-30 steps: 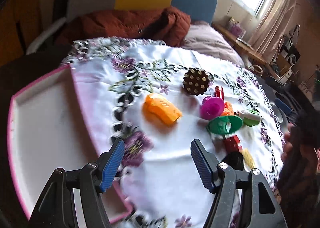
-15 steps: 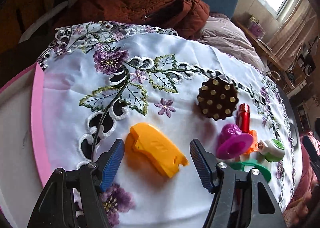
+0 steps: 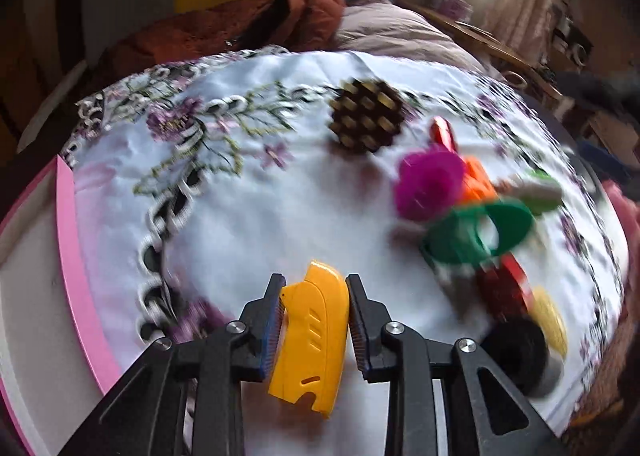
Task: Organize rigid objects
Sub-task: 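Carry the yellow piece toward the tray with the left gripper while the right gripper grasps the black-lidded clear cup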
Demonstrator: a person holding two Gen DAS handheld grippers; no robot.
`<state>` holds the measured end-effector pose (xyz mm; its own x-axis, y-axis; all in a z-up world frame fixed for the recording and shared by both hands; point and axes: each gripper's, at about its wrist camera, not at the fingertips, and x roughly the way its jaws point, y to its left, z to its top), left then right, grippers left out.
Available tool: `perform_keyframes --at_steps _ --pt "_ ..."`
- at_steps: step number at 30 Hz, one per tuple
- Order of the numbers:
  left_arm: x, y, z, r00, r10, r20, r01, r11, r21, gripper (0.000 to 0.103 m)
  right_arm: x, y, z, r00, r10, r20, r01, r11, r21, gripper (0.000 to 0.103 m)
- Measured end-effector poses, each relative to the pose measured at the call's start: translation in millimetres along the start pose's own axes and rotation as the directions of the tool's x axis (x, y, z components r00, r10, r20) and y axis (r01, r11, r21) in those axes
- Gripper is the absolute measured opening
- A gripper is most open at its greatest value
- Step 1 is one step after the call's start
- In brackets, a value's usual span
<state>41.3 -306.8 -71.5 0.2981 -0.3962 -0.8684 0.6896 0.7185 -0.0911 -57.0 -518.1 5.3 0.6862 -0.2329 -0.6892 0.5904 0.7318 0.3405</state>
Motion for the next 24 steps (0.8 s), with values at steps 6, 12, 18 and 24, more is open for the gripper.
perform_keyframes --at_steps 6,12,18,24 --pt "-26 -20 -54 0.999 -0.025 0.031 0.022 0.996 0.09 0.03 9 5 -6 0.998 0.004 -0.06 -0.006 0.999 -0.035 0.103" --pt "-37 -10 -70 0.998 -0.054 0.04 0.051 0.996 0.068 0.03 10 31 -26 0.968 0.101 -0.229 -0.132 0.983 -0.125 0.087" --pt "-37 -4 -73 0.995 -0.083 0.053 0.08 0.996 0.046 0.03 -23 67 -60 0.904 0.095 -0.417 -0.272 0.88 -0.39 0.084" --pt "-38 1 -74 0.992 -0.111 0.061 0.11 0.994 0.018 0.03 -29 83 -101 0.838 -0.059 -0.542 -0.328 0.739 -0.588 0.085"
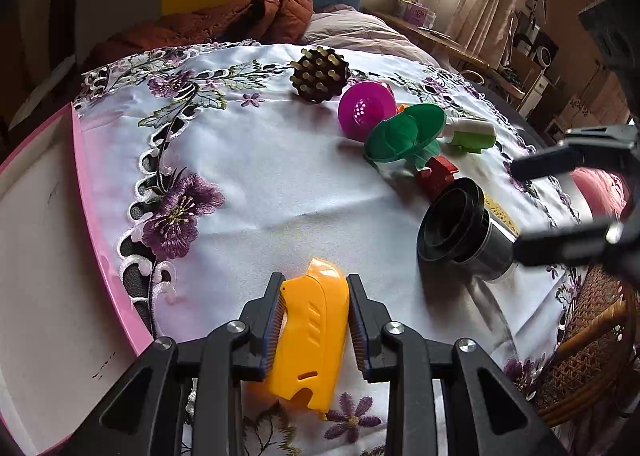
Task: Organize rigid objects
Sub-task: 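Carry the yellow piece toward the tray with the left gripper while the right gripper grasps the black-lidded clear cup, then lower the yellow piece into the tray and open the left gripper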
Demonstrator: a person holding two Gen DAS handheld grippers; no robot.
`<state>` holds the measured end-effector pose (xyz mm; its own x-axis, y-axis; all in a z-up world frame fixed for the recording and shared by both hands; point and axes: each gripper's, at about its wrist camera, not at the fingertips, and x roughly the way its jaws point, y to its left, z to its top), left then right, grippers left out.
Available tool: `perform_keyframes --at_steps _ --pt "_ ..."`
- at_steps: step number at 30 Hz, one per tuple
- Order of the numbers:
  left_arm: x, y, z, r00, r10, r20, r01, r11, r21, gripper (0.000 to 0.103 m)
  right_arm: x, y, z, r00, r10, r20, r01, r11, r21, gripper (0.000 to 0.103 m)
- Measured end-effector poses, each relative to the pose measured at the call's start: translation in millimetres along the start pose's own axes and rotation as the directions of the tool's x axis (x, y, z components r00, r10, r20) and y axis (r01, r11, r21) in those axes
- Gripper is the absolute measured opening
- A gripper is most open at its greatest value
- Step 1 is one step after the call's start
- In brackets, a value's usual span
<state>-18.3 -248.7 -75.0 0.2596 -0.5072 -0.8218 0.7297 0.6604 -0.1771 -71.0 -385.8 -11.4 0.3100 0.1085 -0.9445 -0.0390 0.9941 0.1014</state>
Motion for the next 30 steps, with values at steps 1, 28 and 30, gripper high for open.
perform_keyframes --at_steps 1,28,30 --pt "0 0 0 1.0 0.0 -0.001 0.0 1.0 0.001 0.03 6 3 -1 1.0 -0.015 -0.025 0.015 1.0 -0.019 0.085" --pt "-102 82 -7 0.984 0.008 0.175 0.032 0.974 -0.226 0.03 71 31 30 0.997 -0.02 0.078 0.013 0.996 0.088 0.045" --pt "-107 109 -5 0.983 0.038 0.179 0.013 0.96 -0.278 0.03 71 33 31 0.996 -0.03 0.079 0.024 0.996 0.08 0.045"
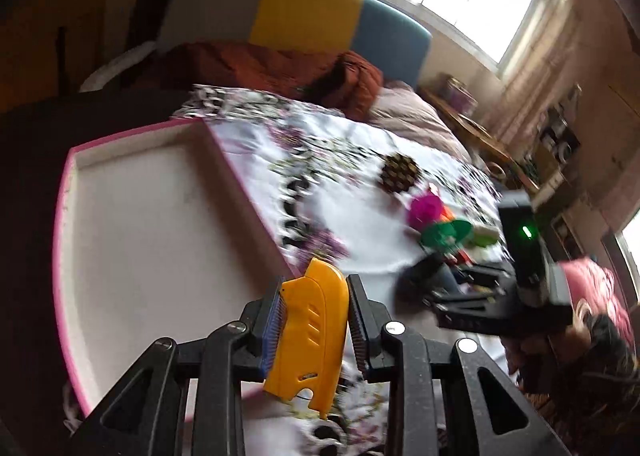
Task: Organize rigid objects
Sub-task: 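Lower the yellow piece into the tray and open the left gripper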
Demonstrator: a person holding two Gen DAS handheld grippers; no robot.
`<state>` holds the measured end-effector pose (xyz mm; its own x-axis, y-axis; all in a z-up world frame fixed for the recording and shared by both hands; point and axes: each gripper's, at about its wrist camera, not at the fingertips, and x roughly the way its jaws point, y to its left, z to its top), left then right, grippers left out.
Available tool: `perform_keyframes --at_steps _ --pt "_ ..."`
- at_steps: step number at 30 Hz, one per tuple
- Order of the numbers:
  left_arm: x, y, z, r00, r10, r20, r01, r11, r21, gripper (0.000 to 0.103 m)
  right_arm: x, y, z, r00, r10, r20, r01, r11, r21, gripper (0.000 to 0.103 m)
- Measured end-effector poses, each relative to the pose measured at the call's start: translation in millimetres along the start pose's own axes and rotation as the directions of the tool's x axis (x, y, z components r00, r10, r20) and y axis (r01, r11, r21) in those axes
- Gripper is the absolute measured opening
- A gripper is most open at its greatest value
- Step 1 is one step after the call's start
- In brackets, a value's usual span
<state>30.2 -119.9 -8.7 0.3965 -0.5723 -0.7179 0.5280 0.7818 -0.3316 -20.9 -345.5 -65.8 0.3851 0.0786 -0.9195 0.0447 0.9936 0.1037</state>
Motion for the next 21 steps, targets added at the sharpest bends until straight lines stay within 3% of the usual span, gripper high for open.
perform_keyframes --at_steps 9,16,21 --pt "24 108 48 0.986 0.163 -0.043 -0.168 0.972 -0.164 0.03 2 1 1 1.0 -0.012 0.011 0.012 1.0 -0.028 0.044" --pt "57 141 69 0.961 0.27 -0.069 -0.277 0.949 -0.153 0.03 2 3 0 1.0 -0.009 0.015 0.01 0.999 -0.037 0.044" --pt "70 154 79 0.93 0.361 -0.072 -0.368 0.92 -0.136 0.033 2 4 1 1.0 -0.011 0.017 0.012 0.999 -0.046 0.044"
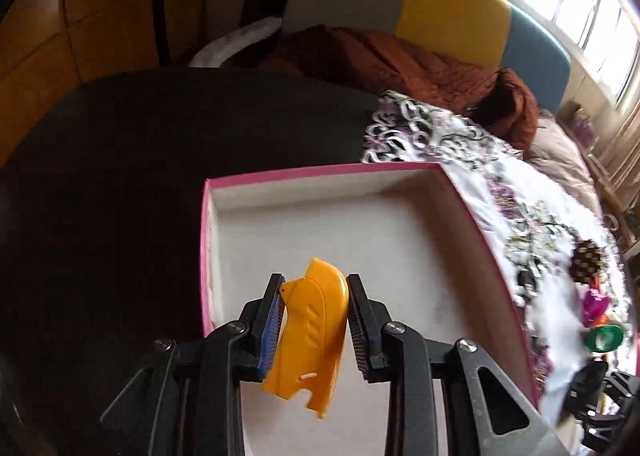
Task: Organize rigid objects
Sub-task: 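Lower the yellow piece into the tray and open the left gripper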
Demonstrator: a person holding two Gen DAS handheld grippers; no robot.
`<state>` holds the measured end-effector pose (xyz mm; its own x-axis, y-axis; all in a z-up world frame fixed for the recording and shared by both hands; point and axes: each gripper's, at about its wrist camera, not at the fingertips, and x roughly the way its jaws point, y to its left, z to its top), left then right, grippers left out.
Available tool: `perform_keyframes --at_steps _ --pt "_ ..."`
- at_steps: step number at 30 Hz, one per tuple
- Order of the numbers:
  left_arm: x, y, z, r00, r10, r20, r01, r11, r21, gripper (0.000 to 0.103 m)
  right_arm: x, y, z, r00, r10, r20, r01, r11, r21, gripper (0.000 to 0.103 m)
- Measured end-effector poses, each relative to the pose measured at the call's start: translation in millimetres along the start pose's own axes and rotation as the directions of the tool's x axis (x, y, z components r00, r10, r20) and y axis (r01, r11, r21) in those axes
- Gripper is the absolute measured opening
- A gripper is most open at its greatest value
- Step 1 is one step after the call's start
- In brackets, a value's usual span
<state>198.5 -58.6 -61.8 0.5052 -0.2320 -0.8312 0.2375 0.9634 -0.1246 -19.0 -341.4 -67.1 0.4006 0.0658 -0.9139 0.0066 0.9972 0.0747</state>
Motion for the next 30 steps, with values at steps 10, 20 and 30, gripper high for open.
perform_keyframes --at_steps 10,20,30 --pt "-43 0 -28 0.995 0.06 0.079 -0.061 0.998 0.014 0.058 0 1 0 1.0 -0.006 0.001 0.006 1.0 -0.006 0.045" --pt "-109 -31 -88 0.986 0.063 0.157 -0.07 0.997 0.038 0.058 0 3 0 1.0 -0.018 0.008 0.018 1.0 -0.014 0.045" --pt "-141 -44 -117 0.971 0.09 0.22 -0.106 0.992 0.064 0.058 0 5 -2 0.999 -0.035 0.02 0.035 0.999 -0.009 0.044"
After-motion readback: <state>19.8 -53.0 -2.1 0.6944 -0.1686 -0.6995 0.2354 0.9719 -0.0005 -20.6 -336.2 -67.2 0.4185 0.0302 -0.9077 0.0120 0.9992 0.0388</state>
